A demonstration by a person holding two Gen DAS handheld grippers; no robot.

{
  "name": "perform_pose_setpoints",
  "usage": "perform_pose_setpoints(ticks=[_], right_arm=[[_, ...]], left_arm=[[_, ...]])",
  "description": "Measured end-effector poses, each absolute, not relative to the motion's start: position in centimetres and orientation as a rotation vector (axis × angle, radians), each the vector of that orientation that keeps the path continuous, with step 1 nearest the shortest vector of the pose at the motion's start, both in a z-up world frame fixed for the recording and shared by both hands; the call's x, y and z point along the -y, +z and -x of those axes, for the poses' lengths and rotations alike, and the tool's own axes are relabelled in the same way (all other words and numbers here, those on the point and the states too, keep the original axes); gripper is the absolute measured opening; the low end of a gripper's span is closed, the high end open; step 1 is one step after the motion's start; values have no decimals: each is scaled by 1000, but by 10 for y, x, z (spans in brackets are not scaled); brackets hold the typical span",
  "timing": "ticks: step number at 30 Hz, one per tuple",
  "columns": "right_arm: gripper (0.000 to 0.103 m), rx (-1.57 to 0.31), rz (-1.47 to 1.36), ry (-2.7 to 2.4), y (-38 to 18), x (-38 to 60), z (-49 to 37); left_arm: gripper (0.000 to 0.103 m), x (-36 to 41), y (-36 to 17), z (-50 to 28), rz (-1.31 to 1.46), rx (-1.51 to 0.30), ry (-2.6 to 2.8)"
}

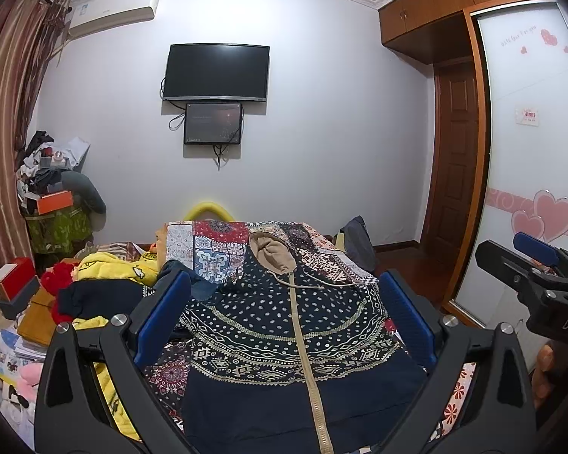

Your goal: Fold large clothes

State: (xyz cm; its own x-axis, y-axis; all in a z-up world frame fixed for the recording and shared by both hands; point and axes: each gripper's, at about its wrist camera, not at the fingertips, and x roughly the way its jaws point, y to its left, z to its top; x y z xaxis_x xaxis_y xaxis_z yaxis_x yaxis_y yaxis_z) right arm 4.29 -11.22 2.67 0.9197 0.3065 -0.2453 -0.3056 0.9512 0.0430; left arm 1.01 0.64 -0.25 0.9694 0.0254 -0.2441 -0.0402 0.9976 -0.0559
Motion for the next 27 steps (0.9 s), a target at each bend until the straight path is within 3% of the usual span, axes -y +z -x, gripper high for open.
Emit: perform_pose_setpoints(ticks=[27], right_arm=[[103,-265,2,311,22,111,-46]], left_arm=[[100,-9,-6,-13,67,-251,30]])
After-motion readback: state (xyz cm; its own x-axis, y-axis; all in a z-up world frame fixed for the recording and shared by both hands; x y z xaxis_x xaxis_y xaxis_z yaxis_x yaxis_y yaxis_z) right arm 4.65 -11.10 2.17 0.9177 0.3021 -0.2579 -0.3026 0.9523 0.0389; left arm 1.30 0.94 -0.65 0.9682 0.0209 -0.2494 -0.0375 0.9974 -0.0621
